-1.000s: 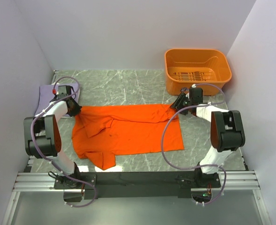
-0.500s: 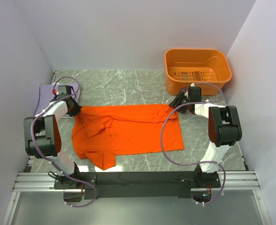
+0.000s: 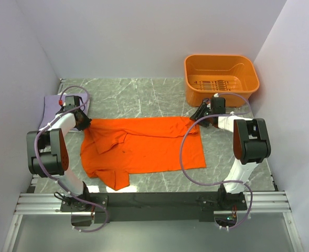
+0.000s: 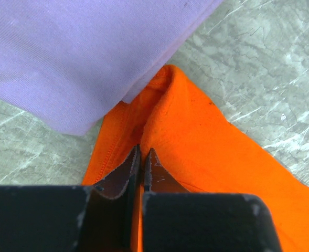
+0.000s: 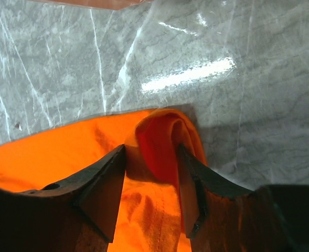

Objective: Fold and stack the t-shirts
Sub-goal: Fold the tshirt

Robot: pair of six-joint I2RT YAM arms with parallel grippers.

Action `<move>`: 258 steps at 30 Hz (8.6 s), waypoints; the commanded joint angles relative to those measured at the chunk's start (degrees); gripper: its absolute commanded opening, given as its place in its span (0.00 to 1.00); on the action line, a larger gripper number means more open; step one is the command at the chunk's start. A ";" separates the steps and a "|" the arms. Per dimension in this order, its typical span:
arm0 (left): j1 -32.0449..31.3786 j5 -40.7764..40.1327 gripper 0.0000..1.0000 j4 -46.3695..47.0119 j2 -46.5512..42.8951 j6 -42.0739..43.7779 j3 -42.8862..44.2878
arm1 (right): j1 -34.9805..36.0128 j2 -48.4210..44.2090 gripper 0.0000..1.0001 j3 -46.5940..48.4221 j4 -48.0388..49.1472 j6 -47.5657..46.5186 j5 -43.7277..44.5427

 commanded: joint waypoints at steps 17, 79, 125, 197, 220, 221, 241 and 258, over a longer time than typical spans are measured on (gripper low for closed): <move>0.40 -2.19 0.01 0.06 0.29 0.60 1.55 | -1.93 -1.81 0.03 9.26 -3.46 -6.14 3.99; -10.06 2.03 0.34 -7.68 -26.78 -11.26 -23.67 | 21.54 -17.63 0.47 -0.40 -9.88 -7.54 -7.96; -13.92 7.74 0.01 -20.24 -36.27 -21.01 -22.09 | 20.92 -16.84 0.47 -0.05 -11.20 -8.51 -9.54; -41.00 -18.63 0.03 -14.00 6.71 -0.54 7.88 | 15.38 -27.04 0.47 -6.38 -14.98 -11.15 -1.99; -40.82 -2.18 0.58 -23.14 1.27 -4.05 14.81 | 10.83 -26.86 0.55 -6.20 -15.95 -6.77 6.02; -40.12 -2.36 0.62 -23.14 -0.65 -4.14 15.17 | 9.86 -26.69 0.56 -6.72 -15.42 -5.97 4.79; -11.65 3.00 0.44 -9.26 5.65 -2.65 10.86 | 3.17 -9.65 0.57 -5.25 -7.50 8.28 -5.76; -10.23 3.44 0.47 -9.78 21.38 -3.96 20.34 | 3.08 -3.57 0.45 -0.23 -15.49 13.28 6.35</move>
